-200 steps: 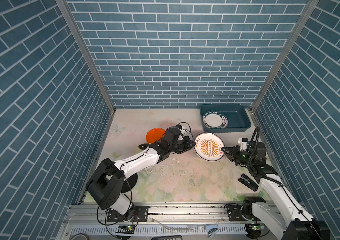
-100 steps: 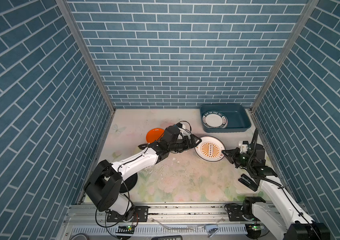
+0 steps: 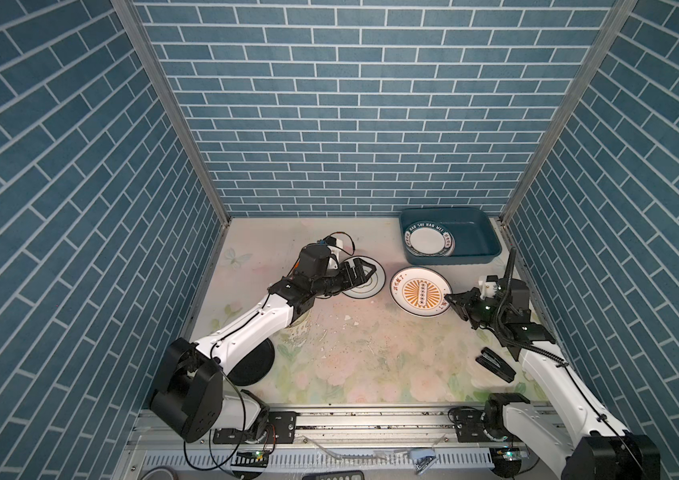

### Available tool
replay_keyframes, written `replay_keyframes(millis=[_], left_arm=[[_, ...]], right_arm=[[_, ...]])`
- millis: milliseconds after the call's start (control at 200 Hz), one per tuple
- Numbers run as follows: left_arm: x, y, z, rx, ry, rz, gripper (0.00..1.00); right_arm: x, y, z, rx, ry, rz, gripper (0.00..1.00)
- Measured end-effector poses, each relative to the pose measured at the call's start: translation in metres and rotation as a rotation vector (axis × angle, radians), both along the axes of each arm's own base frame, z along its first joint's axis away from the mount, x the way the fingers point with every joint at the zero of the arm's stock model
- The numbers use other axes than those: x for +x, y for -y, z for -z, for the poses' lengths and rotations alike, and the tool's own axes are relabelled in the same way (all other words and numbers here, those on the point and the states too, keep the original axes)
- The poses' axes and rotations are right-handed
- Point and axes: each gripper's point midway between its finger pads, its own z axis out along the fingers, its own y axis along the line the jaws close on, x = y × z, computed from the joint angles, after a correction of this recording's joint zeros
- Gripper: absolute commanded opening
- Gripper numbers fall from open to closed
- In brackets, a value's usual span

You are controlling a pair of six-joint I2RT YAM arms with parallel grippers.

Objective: Place the plates into the plastic bin on the countertop
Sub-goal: 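Carry the plate to the teal bin with the right gripper while the left draws back, then lower the sunburst plate into the teal bin and open the right gripper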

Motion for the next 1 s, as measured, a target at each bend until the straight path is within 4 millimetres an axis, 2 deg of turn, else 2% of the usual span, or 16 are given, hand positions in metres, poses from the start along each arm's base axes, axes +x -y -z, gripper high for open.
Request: replay_keyframes(millis=[245, 465, 770, 1000], left_arm=[[-0.002, -0.044, 0.001, 0.063, 0.036, -0.083, 1.00], [-0.004, -0.078, 0.010, 0.110, 0.037, -0.160, 0.99], [-0.015, -0.099, 0.016, 0.164, 0.043, -0.200, 1.00], [-0.018, -0.108, 0.028, 0.226, 0.015, -0.202, 1.00]], right_arm=[[0.041, 0.002, -0.026, -0.065, 0.023, -0.010, 0.00], [0.097, 0.014, -0.044, -0.120, 0.049, 0.009, 0.00], [0.190, 0.035, -0.038, -0.204, 0.042, 0.059, 0.00], [0.246, 0.047, -0.029, -0.269, 0.056, 0.109, 0.00]])
